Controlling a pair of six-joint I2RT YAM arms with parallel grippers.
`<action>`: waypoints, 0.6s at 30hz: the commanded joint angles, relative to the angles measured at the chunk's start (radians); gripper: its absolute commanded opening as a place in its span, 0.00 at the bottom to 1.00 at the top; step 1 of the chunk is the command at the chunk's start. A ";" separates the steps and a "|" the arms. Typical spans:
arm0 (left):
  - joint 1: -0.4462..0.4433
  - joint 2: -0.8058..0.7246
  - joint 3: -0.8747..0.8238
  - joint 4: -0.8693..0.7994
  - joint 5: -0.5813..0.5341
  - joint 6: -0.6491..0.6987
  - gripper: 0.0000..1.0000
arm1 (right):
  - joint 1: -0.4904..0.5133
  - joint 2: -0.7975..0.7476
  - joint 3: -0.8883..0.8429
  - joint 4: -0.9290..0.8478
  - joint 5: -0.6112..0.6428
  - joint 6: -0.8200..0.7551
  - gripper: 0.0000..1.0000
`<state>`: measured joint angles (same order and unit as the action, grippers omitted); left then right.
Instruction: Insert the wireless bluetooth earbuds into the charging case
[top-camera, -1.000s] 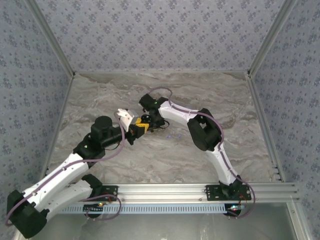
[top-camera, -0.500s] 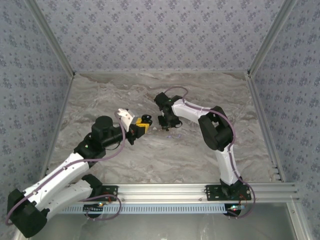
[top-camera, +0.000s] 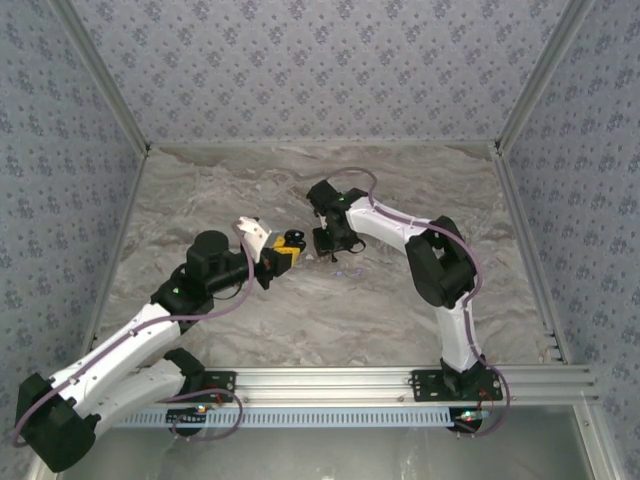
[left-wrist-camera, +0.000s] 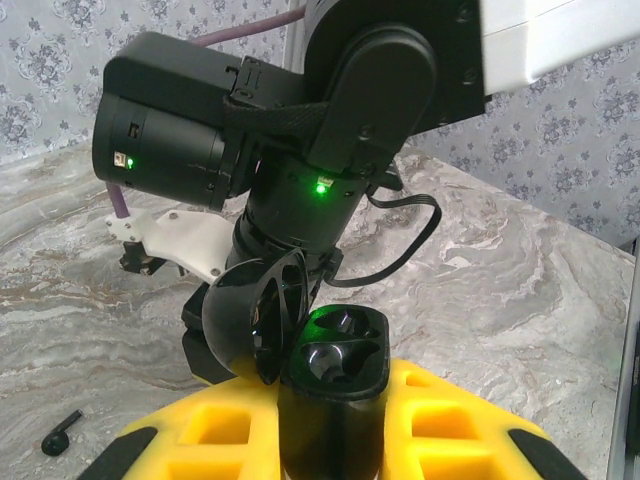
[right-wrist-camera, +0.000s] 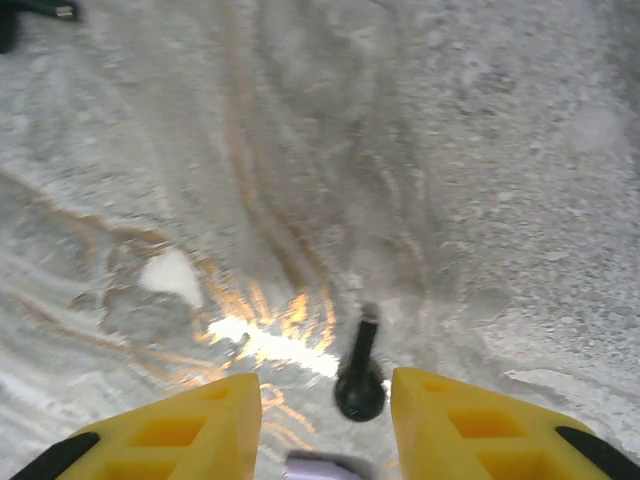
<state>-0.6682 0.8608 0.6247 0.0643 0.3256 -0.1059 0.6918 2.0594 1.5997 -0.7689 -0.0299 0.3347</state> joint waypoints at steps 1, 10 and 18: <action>-0.004 0.008 0.012 0.046 0.021 -0.012 0.19 | 0.014 -0.016 0.008 -0.007 -0.056 -0.027 0.35; -0.004 0.009 0.013 0.045 0.021 -0.010 0.19 | 0.015 0.052 0.011 -0.010 -0.120 -0.029 0.19; -0.004 0.011 0.015 0.045 0.021 -0.008 0.19 | 0.002 0.079 0.008 -0.027 -0.082 -0.018 0.17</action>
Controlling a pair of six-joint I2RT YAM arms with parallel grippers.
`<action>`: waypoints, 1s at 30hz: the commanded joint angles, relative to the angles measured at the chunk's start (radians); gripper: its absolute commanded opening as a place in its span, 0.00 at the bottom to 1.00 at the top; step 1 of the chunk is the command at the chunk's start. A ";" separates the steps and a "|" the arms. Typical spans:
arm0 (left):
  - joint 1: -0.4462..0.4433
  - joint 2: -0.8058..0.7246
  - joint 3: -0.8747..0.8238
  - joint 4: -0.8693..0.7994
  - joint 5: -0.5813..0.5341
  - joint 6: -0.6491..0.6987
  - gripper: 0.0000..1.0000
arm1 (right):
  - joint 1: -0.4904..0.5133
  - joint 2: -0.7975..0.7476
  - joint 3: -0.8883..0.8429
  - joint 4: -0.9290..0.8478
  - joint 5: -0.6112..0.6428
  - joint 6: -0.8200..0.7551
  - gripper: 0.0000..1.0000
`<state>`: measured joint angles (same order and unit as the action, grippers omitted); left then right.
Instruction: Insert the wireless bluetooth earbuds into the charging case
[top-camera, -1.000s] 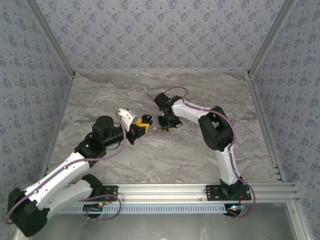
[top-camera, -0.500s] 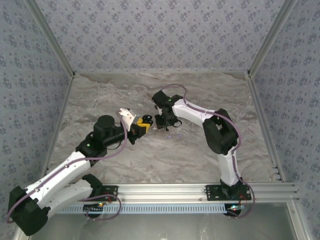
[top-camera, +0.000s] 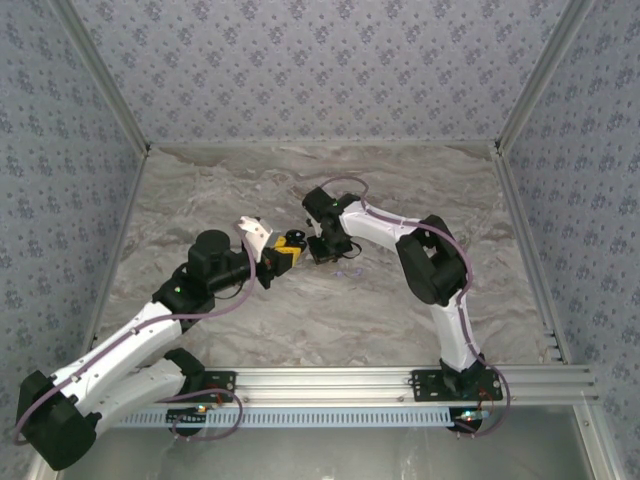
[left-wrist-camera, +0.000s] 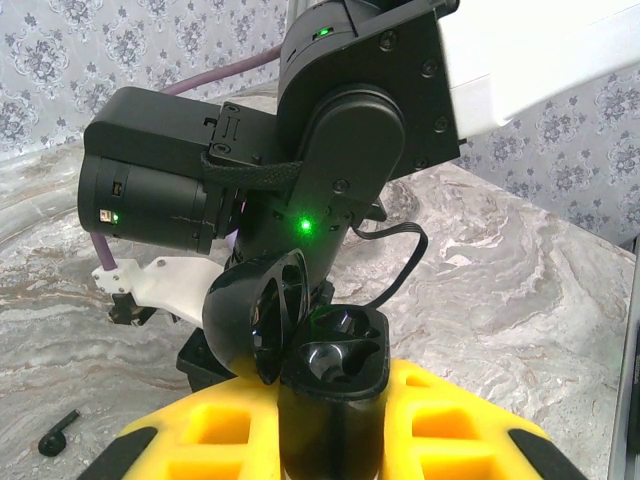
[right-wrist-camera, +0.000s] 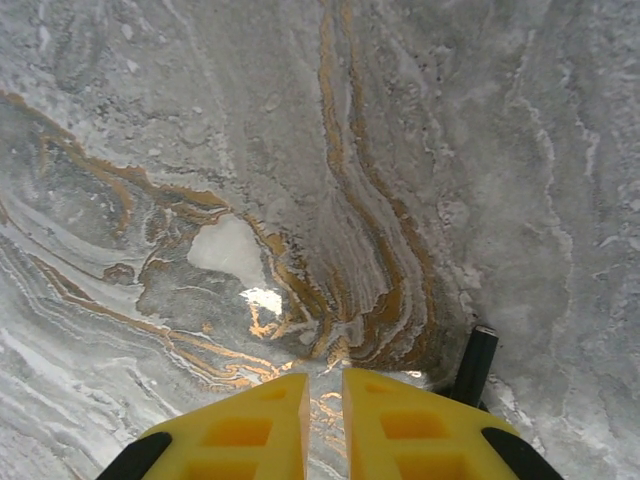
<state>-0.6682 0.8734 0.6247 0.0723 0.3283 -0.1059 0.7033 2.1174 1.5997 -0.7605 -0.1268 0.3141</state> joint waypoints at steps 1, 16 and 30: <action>-0.004 -0.001 0.014 0.037 0.018 -0.008 0.19 | -0.011 0.020 0.006 -0.039 0.024 0.003 0.17; -0.004 0.024 0.020 0.047 0.025 -0.010 0.19 | -0.034 -0.010 -0.053 -0.071 0.087 -0.007 0.17; -0.004 0.029 0.020 0.046 0.028 -0.016 0.19 | -0.070 -0.048 -0.094 -0.111 0.201 0.001 0.17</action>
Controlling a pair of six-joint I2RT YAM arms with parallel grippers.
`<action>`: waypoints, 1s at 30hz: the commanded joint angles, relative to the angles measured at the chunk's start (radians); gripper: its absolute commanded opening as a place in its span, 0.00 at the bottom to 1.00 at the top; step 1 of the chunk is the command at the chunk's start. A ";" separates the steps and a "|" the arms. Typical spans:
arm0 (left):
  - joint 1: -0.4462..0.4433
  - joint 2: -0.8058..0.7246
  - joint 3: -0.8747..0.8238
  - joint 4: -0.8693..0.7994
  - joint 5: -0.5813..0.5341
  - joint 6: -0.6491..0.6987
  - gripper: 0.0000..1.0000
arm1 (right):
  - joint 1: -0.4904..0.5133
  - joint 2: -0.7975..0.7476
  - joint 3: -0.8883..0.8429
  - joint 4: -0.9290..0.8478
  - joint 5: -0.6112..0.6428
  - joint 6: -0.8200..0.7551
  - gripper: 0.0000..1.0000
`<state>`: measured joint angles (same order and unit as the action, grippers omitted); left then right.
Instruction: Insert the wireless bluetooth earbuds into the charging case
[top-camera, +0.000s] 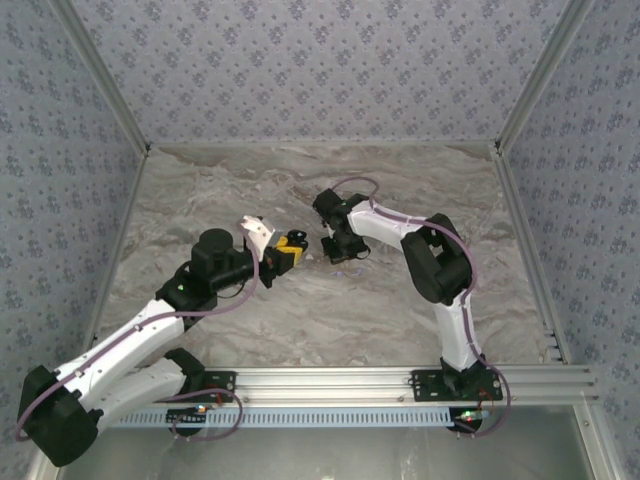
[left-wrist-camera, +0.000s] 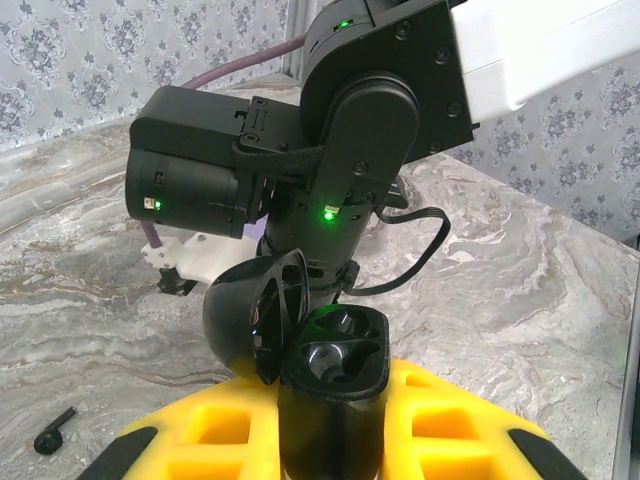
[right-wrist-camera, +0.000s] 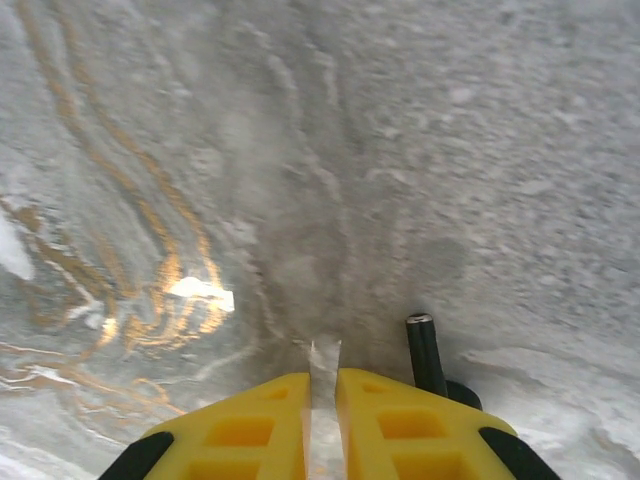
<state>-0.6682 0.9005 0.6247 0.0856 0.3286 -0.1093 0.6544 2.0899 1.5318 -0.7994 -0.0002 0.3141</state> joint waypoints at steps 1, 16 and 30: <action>-0.004 0.002 0.020 0.031 0.027 -0.012 0.19 | -0.023 -0.025 -0.028 -0.073 0.077 0.000 0.17; -0.004 0.005 0.027 0.029 0.028 -0.012 0.19 | -0.055 -0.169 -0.059 0.007 -0.076 -0.052 0.22; -0.004 0.005 0.032 0.025 0.029 -0.010 0.19 | -0.083 0.006 0.114 -0.130 0.118 -0.027 0.08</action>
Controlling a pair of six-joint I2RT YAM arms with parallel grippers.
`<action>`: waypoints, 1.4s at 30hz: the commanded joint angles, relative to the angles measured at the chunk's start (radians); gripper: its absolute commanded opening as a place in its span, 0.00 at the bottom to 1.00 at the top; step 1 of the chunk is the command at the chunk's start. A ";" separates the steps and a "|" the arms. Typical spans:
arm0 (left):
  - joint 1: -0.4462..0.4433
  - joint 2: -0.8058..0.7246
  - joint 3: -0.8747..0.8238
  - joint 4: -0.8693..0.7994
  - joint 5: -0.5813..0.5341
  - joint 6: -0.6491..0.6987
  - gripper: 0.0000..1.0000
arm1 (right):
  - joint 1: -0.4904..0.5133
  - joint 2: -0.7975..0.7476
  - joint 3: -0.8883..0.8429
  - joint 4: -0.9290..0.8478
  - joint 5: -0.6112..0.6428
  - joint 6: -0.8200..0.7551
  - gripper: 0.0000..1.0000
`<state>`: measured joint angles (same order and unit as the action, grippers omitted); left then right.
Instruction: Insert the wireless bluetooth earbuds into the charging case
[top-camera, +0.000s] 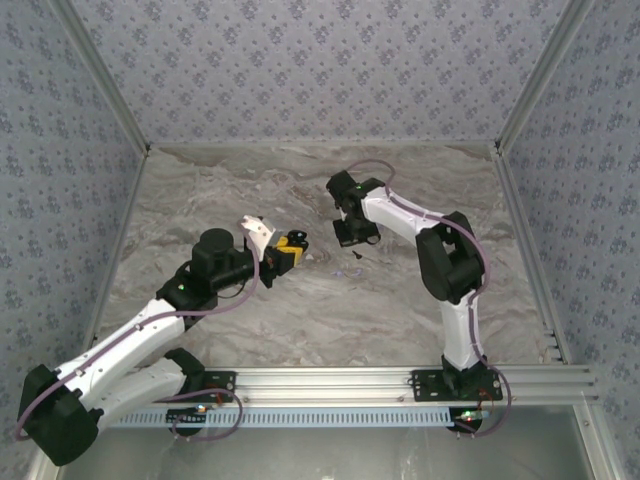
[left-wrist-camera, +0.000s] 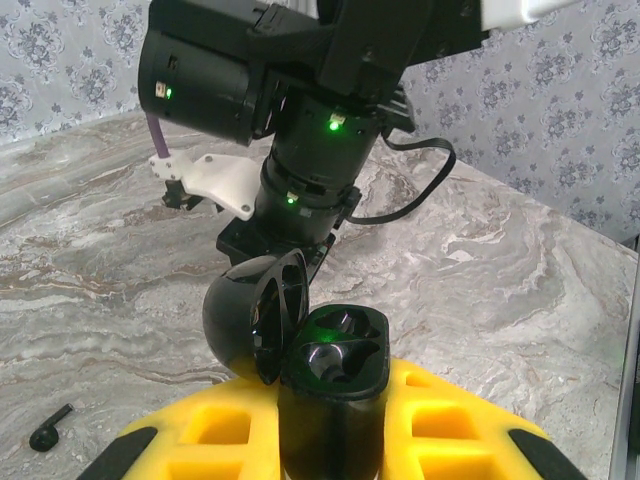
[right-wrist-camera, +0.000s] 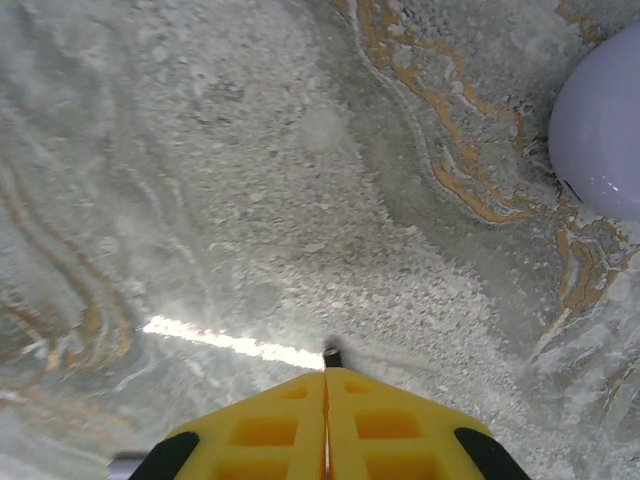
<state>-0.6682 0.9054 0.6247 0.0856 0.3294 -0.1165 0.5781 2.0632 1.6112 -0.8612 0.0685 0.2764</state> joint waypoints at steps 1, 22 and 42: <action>-0.005 0.000 0.031 0.025 0.028 -0.003 0.19 | -0.007 0.038 0.038 -0.068 0.050 0.010 0.08; -0.005 0.008 0.037 0.023 0.030 -0.003 0.19 | 0.006 0.108 0.065 -0.084 -0.012 -0.057 0.09; -0.004 0.007 0.039 0.017 0.034 -0.010 0.19 | 0.033 -0.033 0.000 -0.039 -0.048 -0.078 0.16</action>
<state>-0.6682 0.9123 0.6250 0.0853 0.3443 -0.1169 0.6193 2.1147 1.6325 -0.9077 0.0360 0.1684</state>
